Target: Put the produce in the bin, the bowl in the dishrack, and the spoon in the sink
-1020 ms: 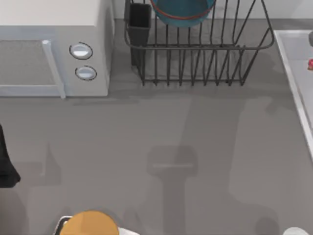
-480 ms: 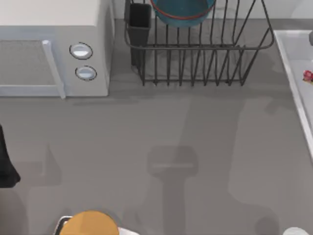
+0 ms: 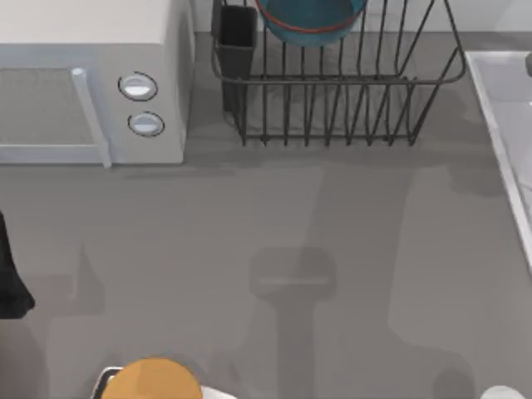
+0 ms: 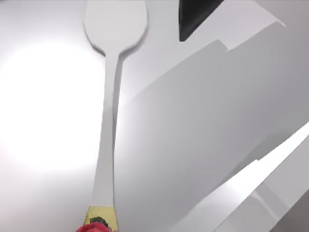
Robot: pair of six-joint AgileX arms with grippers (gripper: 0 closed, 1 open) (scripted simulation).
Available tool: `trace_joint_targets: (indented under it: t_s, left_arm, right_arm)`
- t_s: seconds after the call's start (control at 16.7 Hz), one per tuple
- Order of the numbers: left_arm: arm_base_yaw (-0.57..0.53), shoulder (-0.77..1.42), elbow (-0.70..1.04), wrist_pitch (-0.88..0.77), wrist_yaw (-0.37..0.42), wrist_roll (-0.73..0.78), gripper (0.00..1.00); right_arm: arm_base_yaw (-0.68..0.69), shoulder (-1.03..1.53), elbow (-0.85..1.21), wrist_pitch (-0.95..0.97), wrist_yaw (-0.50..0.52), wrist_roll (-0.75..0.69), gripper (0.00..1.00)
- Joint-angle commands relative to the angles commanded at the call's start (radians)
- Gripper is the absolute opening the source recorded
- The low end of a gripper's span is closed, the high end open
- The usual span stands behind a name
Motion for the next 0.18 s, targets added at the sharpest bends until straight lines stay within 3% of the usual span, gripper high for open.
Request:
trace_joint_targets:
  t_s: [0.18]
  left_arm:
    - [0.0, 0.0, 0.0, 0.0, 0.0, 0.0, 1.0]
  right_arm:
    - [0.0, 0.0, 0.0, 0.0, 0.0, 0.0, 1.0]
